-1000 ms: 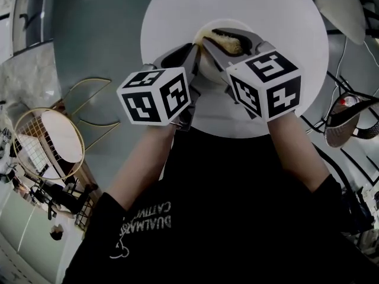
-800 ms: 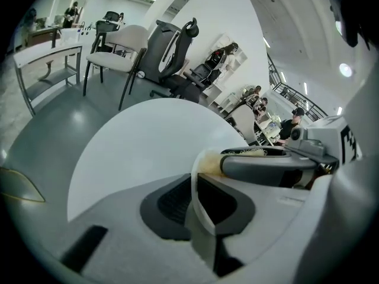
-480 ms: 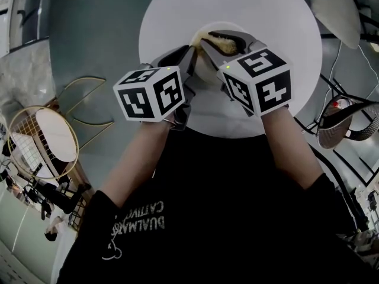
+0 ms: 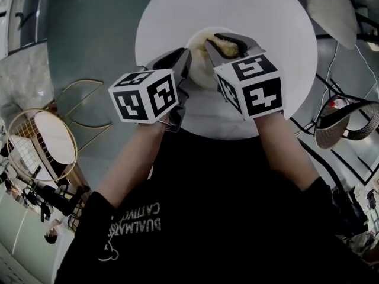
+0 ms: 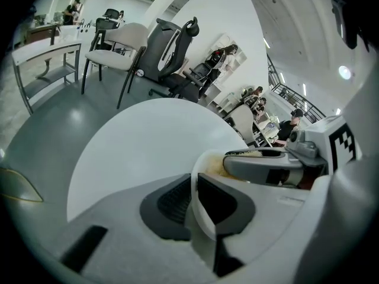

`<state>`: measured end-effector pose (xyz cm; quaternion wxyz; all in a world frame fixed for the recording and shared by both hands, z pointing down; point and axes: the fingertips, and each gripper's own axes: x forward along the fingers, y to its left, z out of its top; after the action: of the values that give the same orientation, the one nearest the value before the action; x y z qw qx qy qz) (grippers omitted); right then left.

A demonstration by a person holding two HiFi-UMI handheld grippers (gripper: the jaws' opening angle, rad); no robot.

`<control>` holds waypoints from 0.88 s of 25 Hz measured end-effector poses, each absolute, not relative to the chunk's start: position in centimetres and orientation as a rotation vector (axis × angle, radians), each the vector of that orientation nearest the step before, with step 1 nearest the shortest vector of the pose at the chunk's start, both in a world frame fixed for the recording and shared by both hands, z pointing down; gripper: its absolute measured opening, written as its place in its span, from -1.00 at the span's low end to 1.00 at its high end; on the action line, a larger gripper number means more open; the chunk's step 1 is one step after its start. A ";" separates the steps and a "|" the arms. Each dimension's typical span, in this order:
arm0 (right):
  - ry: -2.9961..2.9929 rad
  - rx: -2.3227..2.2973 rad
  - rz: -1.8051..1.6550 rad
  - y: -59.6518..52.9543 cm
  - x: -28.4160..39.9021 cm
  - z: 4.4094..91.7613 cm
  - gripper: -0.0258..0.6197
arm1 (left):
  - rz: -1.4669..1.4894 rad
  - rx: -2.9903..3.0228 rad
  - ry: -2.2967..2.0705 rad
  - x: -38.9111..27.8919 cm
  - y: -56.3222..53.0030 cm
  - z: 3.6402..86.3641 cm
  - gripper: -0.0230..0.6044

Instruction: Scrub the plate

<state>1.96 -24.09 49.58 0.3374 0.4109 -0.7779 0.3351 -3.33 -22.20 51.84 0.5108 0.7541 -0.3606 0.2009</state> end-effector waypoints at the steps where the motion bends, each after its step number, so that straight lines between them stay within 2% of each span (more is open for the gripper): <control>1: -2.018 1.079 0.876 -24.1 2.3 49.6 -0.67 | 0.486 1.817 -0.871 -3.3 -22.3 51.9 -0.81; 22: -1.899 1.170 0.830 -21.2 8.3 49.3 -0.66 | 0.478 1.814 -0.897 -3.3 -22.1 51.8 -0.80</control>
<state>8.35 -21.18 49.30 0.3717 0.4564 -0.7407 0.3239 -3.32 -22.10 51.82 0.5063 0.7523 -0.3718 0.1983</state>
